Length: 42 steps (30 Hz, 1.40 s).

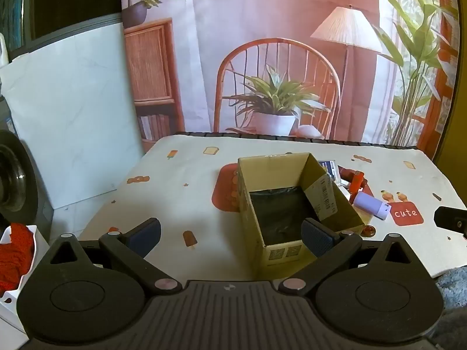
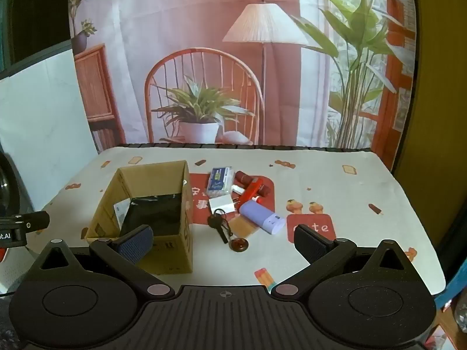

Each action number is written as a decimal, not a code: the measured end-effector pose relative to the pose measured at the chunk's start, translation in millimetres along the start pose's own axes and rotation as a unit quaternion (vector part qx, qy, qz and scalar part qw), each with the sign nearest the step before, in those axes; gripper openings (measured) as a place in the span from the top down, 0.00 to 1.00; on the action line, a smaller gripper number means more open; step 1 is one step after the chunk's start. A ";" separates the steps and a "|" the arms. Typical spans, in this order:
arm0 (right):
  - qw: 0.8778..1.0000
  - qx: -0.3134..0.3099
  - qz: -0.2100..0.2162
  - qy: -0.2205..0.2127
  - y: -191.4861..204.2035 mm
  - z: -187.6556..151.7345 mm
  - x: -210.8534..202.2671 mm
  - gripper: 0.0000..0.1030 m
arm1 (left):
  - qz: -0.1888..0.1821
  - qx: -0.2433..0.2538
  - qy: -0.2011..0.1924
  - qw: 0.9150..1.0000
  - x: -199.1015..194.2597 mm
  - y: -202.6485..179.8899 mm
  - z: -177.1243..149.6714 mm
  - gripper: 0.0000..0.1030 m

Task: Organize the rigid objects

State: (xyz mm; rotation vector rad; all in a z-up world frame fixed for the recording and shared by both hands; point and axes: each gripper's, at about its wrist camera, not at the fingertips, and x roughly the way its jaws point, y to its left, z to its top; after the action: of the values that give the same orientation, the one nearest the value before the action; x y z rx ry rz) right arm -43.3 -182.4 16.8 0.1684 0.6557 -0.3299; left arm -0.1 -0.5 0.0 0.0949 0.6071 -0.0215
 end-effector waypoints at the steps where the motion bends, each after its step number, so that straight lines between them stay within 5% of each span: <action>1: 1.000 -0.001 -0.001 0.000 0.2 -0.1 -0.1 0.00 | 0.000 -0.001 -0.001 1.000 -0.4 -0.1 0.0 0.00; 42: 1.000 0.003 -0.001 0.006 -4.4 -4.5 3.1 0.00 | 0.007 0.007 -0.001 1.000 1.3 -1.8 -2.1 0.00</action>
State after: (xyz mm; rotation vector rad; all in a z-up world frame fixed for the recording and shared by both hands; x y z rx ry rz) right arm -45.1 -186.1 11.1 0.1750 0.6672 -0.3325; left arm -0.3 -2.1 -2.7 0.1131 0.6038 -0.0115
